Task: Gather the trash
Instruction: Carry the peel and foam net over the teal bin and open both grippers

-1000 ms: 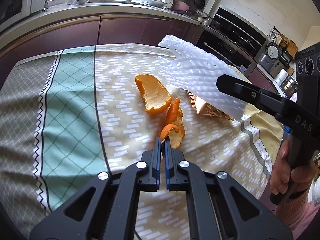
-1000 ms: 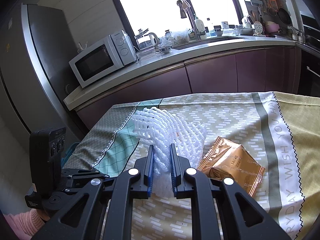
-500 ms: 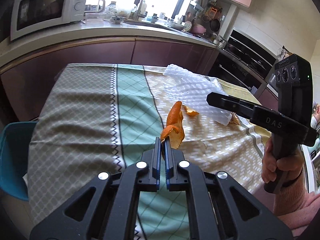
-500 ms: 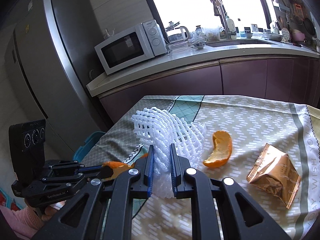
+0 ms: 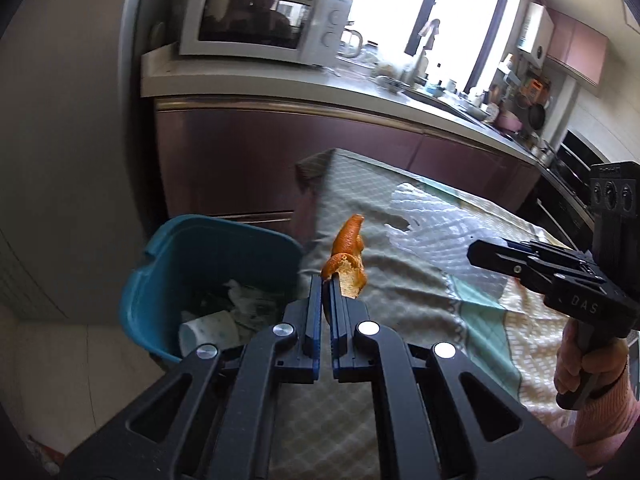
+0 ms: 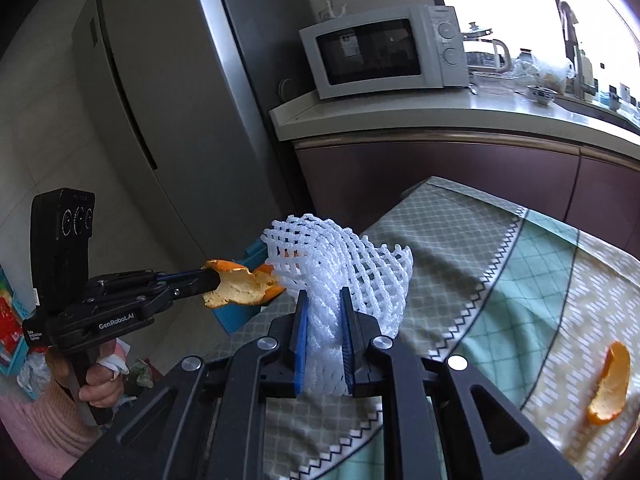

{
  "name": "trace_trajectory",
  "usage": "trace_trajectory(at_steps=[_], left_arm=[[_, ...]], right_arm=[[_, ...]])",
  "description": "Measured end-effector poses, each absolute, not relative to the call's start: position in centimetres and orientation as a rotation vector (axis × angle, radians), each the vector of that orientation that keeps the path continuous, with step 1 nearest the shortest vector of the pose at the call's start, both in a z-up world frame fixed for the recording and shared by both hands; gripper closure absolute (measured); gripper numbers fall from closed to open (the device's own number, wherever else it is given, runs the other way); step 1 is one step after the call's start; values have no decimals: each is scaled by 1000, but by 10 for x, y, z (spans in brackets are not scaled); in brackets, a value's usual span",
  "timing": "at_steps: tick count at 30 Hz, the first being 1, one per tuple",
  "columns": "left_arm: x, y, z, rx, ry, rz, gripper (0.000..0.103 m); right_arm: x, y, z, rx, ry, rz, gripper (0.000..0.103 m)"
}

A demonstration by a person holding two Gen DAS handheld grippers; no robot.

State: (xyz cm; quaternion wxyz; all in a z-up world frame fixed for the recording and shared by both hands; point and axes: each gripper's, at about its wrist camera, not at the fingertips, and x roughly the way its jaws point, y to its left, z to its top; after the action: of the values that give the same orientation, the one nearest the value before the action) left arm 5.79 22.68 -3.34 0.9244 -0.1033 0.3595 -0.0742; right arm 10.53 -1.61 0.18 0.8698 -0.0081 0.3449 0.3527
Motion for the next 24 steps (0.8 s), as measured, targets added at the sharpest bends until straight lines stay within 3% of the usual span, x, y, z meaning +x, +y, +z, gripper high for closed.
trace_trajectory(at_steps=[7, 16, 22, 24], left_arm=[[76, 293, -66, -259, 792, -2, 99], [107, 322, -117, -319, 876, 49, 99], [127, 316, -145, -344, 928, 32, 98], [135, 313, -153, -348, 949, 21, 96]], right_arm=[[131, 55, -12, -151, 769, 812, 90], [155, 129, -48, -245, 876, 808, 90], [168, 148, -68, -241, 936, 776, 85], [169, 151, -73, -244, 951, 768, 79]])
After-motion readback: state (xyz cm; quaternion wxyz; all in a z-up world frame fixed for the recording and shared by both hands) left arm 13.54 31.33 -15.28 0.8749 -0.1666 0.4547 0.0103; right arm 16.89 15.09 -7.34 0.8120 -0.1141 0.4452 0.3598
